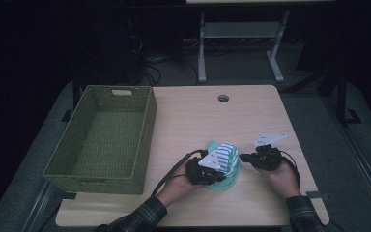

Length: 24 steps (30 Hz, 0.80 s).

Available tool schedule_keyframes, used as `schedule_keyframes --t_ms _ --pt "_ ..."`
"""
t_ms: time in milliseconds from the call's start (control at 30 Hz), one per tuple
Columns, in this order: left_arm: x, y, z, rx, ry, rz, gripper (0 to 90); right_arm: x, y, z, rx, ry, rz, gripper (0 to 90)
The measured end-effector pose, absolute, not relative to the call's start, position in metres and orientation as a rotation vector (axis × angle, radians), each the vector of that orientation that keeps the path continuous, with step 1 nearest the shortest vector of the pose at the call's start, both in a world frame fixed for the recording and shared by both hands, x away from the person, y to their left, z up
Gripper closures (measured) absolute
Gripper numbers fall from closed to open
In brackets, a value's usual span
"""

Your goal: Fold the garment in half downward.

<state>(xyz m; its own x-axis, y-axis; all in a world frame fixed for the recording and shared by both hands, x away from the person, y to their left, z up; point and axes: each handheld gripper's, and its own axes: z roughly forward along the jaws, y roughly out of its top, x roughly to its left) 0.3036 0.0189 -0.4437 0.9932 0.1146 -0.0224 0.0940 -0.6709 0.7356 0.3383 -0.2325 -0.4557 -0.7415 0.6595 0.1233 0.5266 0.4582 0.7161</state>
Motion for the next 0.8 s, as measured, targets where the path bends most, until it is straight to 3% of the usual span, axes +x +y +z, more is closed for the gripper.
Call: schedule_keyframes --t_ms 233,367,500,600,767,800 --pt "0.301 0.011 -0.457 2.365 0.131 -0.020 83.1 0.338 -0.236 -0.454 1.042 2.523 1.153 89.7" --pt "0.302 0.017 -0.445 2.344 0.170 -0.010 65.0 0.339 -0.238 -0.451 1.041 2.517 1.156 89.1" --pt "0.305 0.033 -0.429 2.297 0.233 -0.002 56.8 0.343 -0.241 -0.440 1.036 2.489 1.195 89.2" --pt "0.309 0.049 -0.422 2.283 0.308 0.015 65.3 0.347 -0.237 -0.432 1.006 2.482 1.222 89.6" --pt "0.313 0.064 -0.416 2.296 0.406 0.055 89.5 0.356 -0.219 -0.423 0.949 2.500 1.270 89.7" --pt "0.313 0.066 -0.416 2.297 0.423 0.070 89.6 0.357 -0.216 -0.421 0.943 2.505 1.278 89.7"
